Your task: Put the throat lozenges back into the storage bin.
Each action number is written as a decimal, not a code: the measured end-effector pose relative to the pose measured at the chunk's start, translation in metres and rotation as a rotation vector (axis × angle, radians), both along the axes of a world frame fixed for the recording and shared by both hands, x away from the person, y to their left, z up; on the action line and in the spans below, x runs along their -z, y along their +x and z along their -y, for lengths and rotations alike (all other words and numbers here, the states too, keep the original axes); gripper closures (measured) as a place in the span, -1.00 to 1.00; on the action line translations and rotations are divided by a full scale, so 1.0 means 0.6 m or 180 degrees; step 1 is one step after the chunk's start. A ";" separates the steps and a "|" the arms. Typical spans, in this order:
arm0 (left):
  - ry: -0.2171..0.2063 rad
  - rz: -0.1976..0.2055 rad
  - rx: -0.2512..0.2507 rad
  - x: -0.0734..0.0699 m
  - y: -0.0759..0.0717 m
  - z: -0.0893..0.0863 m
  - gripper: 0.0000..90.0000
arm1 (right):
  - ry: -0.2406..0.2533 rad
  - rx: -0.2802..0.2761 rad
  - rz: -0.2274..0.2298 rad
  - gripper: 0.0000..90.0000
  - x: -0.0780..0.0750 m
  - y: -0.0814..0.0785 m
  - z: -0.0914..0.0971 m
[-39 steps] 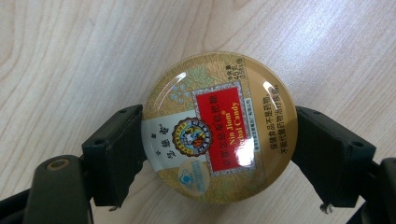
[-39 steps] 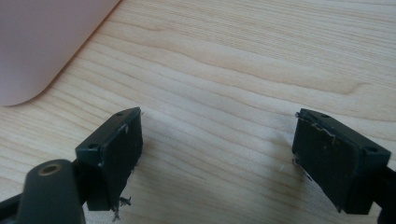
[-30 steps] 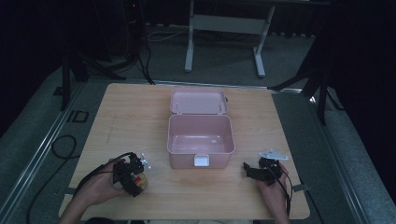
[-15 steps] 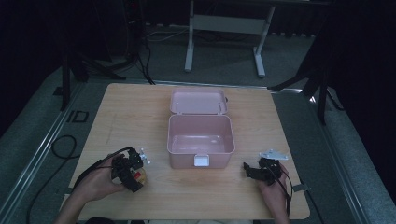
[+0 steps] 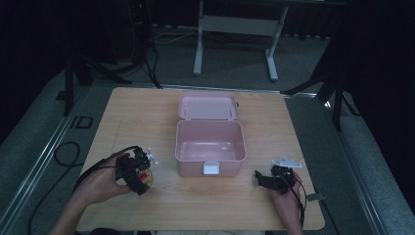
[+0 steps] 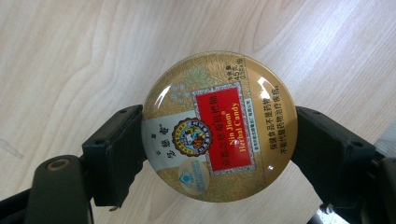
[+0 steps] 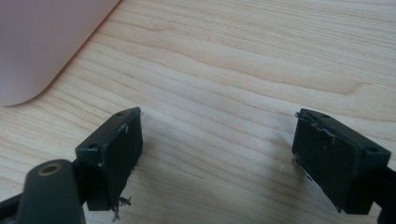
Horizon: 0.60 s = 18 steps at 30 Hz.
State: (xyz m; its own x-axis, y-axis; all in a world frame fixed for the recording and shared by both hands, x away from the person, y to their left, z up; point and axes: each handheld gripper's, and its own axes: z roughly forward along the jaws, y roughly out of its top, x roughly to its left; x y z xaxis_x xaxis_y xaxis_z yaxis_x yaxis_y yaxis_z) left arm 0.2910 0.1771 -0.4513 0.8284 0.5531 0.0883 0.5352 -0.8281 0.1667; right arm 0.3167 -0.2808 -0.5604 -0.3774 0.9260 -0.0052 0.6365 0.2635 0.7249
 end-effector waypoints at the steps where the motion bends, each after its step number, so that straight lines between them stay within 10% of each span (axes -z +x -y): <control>1: -0.0007 0.0004 0.0001 -0.004 0.001 0.001 -0.53 | 0.0000 0.0000 0.0000 -0.65 0.000 0.000 0.000; 18: 0.0115 0.0063 0.0198 -0.069 0.023 0.019 -0.53 | 0.0000 0.0000 0.0000 -0.65 0.000 0.000 0.000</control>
State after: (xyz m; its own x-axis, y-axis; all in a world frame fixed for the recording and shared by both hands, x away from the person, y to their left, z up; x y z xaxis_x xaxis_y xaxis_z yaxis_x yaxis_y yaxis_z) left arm 0.3048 0.1656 -0.4097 0.8590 0.4968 0.1240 0.4794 -0.8653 0.1462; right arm 0.3167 -0.2808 -0.5604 -0.3775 0.9260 -0.0052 0.6365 0.2636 0.7249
